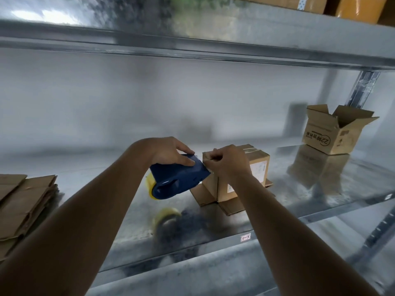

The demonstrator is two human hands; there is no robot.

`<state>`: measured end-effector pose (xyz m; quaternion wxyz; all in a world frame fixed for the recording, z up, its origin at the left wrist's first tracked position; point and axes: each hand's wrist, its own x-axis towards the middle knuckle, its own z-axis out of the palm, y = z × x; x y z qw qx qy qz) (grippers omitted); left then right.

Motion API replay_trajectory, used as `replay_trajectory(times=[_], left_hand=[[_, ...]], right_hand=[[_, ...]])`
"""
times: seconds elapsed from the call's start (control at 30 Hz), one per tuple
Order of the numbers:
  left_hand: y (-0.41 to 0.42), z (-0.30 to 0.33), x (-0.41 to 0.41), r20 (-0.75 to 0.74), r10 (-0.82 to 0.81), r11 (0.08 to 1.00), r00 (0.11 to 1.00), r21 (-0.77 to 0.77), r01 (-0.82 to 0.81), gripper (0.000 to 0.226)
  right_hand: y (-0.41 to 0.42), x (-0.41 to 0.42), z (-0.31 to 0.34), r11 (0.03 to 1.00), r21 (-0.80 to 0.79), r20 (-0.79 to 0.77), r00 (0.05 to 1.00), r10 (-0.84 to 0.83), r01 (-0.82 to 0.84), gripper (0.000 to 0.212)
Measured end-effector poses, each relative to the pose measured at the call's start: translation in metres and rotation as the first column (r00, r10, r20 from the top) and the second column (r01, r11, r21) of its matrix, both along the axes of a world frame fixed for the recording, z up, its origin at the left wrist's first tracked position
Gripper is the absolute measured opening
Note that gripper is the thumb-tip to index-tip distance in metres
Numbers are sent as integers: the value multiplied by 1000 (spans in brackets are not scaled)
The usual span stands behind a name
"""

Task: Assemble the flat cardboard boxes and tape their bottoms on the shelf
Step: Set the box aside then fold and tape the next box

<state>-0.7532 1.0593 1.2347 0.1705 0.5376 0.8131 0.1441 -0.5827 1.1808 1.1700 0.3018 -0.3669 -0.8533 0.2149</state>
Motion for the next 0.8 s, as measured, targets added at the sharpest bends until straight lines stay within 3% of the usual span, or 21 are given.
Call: replay_trajectory(times=[0.2,0.37,0.53,0.67,0.8], left_hand=[[-1,0,5,-40,2,1000,999,-13,-3,51],[14,-16,26,-322,-14,986,947,-160,-40,56],[7,-14,16,-218,23,999,976,39,-15,53],[4,-9,6,-254,33,986,967,169,11,54],[5,-16,-1,-296,43,971,954,239,30,59]], right_hand=[[-2,-11,-5,997,46,-13,998,-66,67,18],[-7,-16,-8,988,112,26,994,-107,103,9],[-1,-15,-18,960,261,-20,995,-97,99,11],[7,-11,-26,925,377,-26,999,-44,51,17],[9,-11,-23,904,425,137,991,-13,-46,30]])
